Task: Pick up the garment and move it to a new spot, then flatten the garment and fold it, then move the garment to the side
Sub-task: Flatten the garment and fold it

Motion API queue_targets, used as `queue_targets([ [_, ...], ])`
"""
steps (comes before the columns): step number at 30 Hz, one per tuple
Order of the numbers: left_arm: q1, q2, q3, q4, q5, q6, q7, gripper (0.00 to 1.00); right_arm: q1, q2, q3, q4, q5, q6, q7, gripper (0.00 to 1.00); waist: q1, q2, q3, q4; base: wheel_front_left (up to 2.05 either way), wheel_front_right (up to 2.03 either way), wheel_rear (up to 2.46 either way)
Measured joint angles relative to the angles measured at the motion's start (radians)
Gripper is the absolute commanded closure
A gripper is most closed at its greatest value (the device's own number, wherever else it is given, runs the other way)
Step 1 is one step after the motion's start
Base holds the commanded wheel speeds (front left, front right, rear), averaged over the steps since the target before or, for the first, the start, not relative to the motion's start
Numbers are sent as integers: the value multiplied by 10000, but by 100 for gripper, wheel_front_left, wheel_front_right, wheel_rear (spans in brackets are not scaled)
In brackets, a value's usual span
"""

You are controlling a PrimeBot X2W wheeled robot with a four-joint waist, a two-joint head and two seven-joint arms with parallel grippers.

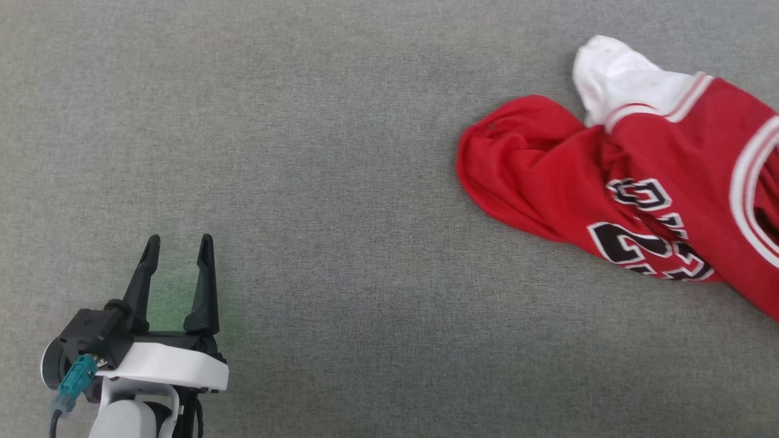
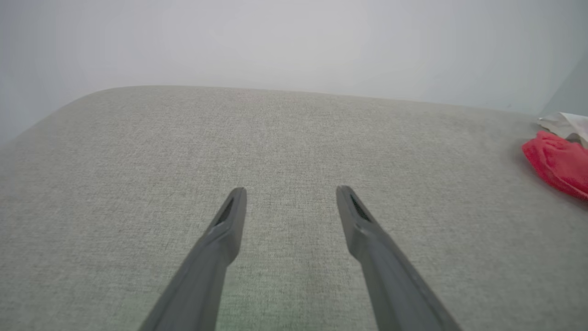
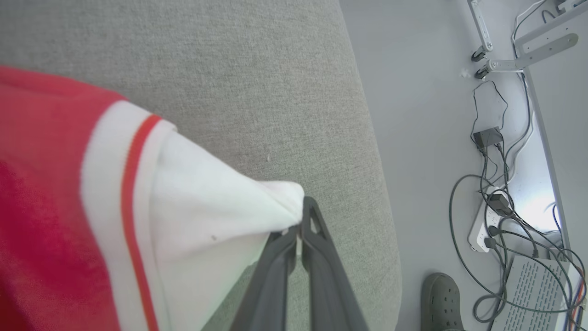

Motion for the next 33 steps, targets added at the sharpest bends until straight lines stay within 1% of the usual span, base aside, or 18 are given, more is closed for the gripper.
queue_targets([
  [3, -12, 63, -17, 2, -2, 0, 2, 0, -120, 63, -159, 393, -163, 0, -355, 100, 0, 0, 23, 45, 0, 0, 0],
  [5, -29, 107, -10, -4, -2, 0, 2, 0, -212, 251, -161, 593, -184, 0, -577, 100, 1, 0, 41, 34, 0, 0, 0],
  [6, -41, 134, -12, -4, -2, 0, 0, 0, -223, 326, -140, 681, -249, 2, -700, 88, 0, 0, 49, 17, 0, 0, 0],
  [7, -57, 151, -35, -2, -2, 0, 2, 0, -279, 412, -190, 790, -255, 0, -836, 57, 0, 0, 53, -1, 0, 0, 0],
  [8, -72, 178, -82, 4, 0, 0, 0, 0, -352, 483, -255, 907, -259, 0, -988, 3, 0, 0, 51, -31, 0, 0, 0],
  [9, -82, 221, -142, 8, 6, 0, 2, 0, -388, 518, -257, 980, -288, 0, -1124, 0, 0, 0, 47, -72, 0, 0, 0],
  [12, -186, 483, -293, 8, 10, 0, 2, 0, -407, 683, -290, 1218, -339, 0, -1616, 0, 0, 0, 17, -250, 0, 0, 0],
  [15, -451, 1041, -669, -59, 2, 0, 2, 0, -411, 936, -364, 1214, -236, 0, -2355, 0, 0, 0, -43, -506, 0, 0, 0],
  [19, -1301, 2211, -1618, -219, -33, 0, 2, 0, -469, 1515, -326, 686, 52, -4, -3910, 0, 0, 0, -125, -981, 0, 0, 0],
  [21, -1887, 2886, -2173, -209, -245, -2, 0, 0, -655, 1996, -105, 301, 219, -13, -4750, 0, 0, 0, -152, -1294, 0, 0, 0],
  [24, -2872, 3994, -3371, 48, -640, -12, 155, 0, -863, 2719, 537, -313, 372, -15, -5820, 0, 0, 0, -154, -1827, 0, 0, 0],
  [26, -3746, 4631, -4242, 69, -1032, -10, 652, 0, -1035, 3227, 1147, -709, 497, -19, -6445, 0, 0, 0, -120, -2217, 0, 0, 0],
  [29, -5119, 5365, -5563, -25, -2140, -12, 1628, 0, -1151, 3979, 2115, -1189, 663, -21, -7298, 0, 0, 0, -17, -2819, 0, 0, 0],
  [31, -6028, 5657, -6199, -2, -3143, -12, 2270, 0, -1140, 4309, 2788, -1379, 677, -21, -7816, 0, 0, 0, 79, -3232, 0, 0, 0],
  [33, -6925, 5850, -6813, 134, -4205, -12, 3032, 0, -1117, 4706, 3371, -1398, 907, -21, -8111, 0, 0, 0, 189, -3638, 0, 0, 0],
])
